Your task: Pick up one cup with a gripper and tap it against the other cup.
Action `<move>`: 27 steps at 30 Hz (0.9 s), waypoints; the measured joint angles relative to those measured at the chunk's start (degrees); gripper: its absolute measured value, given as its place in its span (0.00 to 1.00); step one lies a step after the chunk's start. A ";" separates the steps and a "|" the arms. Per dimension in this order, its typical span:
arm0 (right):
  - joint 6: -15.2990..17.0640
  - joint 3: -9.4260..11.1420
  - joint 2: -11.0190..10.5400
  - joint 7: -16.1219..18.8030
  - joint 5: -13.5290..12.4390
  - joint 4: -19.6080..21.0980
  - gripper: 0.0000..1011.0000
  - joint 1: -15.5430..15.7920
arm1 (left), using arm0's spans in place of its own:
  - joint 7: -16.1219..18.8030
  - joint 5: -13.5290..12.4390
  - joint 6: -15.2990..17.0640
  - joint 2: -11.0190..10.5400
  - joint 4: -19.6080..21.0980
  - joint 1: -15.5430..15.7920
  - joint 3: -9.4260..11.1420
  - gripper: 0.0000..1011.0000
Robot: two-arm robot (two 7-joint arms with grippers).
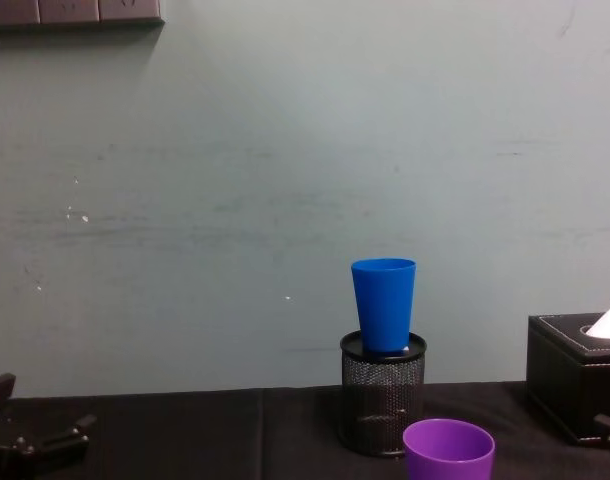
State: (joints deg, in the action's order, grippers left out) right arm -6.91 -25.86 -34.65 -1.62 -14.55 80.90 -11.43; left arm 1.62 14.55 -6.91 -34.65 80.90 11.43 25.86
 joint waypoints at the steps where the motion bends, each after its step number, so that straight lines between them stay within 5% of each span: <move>1: 0.00 0.00 0.00 0.00 0.00 0.00 0.99 0.00 | 0.00 0.00 0.00 0.00 0.00 0.00 0.00 0.99; 27: 0.00 0.00 0.00 0.00 0.00 0.00 0.99 0.00 | 0.00 0.00 0.00 0.00 0.00 0.00 0.00 0.99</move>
State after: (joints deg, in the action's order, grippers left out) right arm -6.91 -25.86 -34.64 -1.62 -14.55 80.90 -11.43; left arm 1.62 14.55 -6.91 -34.64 80.90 11.43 25.86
